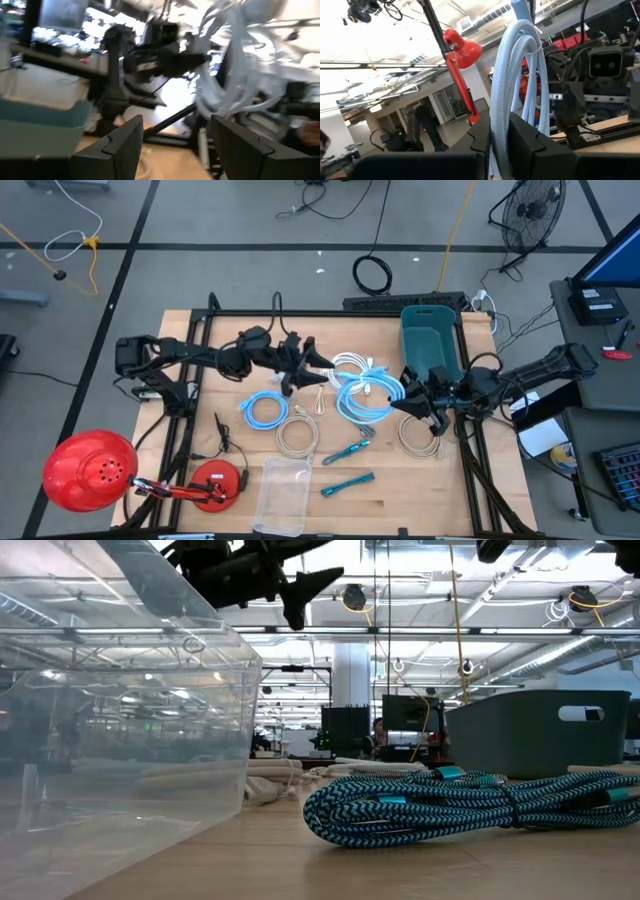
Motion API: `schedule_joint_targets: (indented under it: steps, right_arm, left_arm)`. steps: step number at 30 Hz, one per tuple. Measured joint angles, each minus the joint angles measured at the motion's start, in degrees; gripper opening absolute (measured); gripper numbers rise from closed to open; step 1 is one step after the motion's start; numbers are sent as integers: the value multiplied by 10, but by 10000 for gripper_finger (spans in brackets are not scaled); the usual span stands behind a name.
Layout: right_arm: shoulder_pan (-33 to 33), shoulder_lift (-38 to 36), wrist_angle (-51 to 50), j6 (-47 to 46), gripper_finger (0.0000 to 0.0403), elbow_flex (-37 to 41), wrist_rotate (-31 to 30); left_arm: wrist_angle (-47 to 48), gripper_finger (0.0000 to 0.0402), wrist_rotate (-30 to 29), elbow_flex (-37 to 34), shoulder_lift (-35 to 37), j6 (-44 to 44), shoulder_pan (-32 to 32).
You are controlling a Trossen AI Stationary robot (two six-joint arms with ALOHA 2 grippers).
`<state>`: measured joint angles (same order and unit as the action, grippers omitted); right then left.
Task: Pick & Place USB Port
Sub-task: Put the top blue usb cable into the blue bin
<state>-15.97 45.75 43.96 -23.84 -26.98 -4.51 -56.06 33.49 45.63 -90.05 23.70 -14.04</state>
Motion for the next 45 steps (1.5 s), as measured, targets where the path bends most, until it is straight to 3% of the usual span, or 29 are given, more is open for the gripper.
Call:
schedule_joint_targets:
  steps: [5, 12, 21, 26, 32, 34, 37, 42, 45]
  right_arm:
    - [-3, -1, -1, 12, 30, 0, -32]
    - [-3, -1, 0, 17, 30, 0, -39]
    - [-3, -1, 6, 21, 30, 0, -47]
    - [-3, -1, 8, 21, 30, 0, -44]
    - [-3, 2, 43, 2, 30, 0, 70]
    - [-7, 6, 56, -13, 30, 0, 79]
    - [-12, 15, 55, -61, 30, 0, 33]
    - [-8, 37, 80, -137, 30, 0, -176]
    - [2, 60, 154, -145, 30, 0, -193]
  left_arm:
    - [-49, 235, 43, 0, 0, 39, 13]
    - [-51, 235, 12, 1, 0, 38, 18]
    - [-36, 235, 27, 77, -20, 19, 48]
    - [-8, 235, 15, 84, -26, -5, 55]
    - [11, 235, 17, 84, -26, -11, 46]
    - [19, 235, 22, 84, -26, -17, 45]
    - [19, 235, 23, 84, -27, -20, 44]
    - [19, 235, 15, 84, -27, -24, 44]
    - [19, 235, 8, 84, -27, -31, 46]
